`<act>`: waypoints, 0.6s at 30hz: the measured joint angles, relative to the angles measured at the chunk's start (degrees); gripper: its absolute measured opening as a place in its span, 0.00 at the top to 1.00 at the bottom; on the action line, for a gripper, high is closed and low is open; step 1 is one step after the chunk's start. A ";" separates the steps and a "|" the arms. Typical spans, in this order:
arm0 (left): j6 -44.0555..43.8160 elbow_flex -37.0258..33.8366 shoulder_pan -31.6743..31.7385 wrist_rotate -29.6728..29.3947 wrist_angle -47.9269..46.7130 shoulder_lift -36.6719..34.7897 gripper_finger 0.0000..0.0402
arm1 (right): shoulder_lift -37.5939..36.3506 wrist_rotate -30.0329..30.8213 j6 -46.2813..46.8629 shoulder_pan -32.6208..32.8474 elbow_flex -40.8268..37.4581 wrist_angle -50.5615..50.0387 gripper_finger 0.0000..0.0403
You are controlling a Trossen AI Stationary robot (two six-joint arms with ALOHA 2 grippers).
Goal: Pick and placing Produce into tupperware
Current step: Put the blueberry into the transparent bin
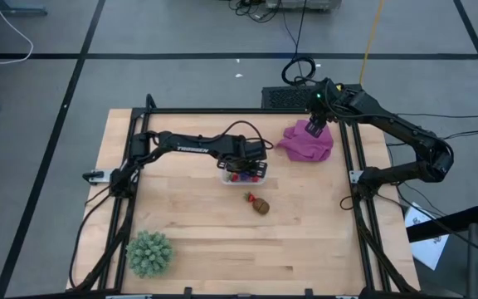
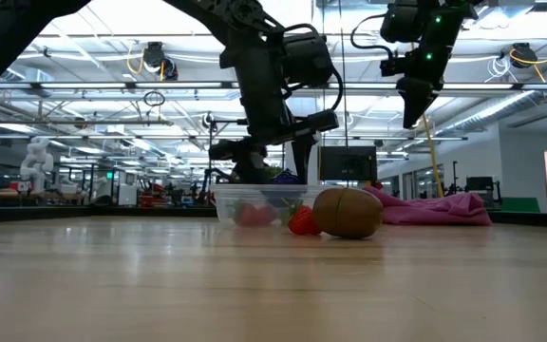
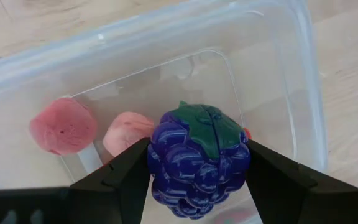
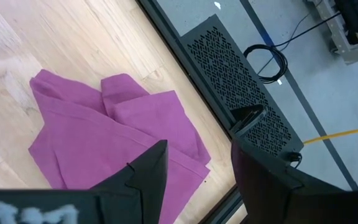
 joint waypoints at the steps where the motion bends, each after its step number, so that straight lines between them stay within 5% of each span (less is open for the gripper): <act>1: -0.02 0.00 0.01 0.00 0.00 0.00 0.43 | 0.00 0.00 0.00 0.00 0.00 -0.06 0.58; 18: 1.62 0.00 -0.21 1.58 0.01 0.00 0.32 | 0.00 0.00 0.00 0.00 0.00 -0.39 0.58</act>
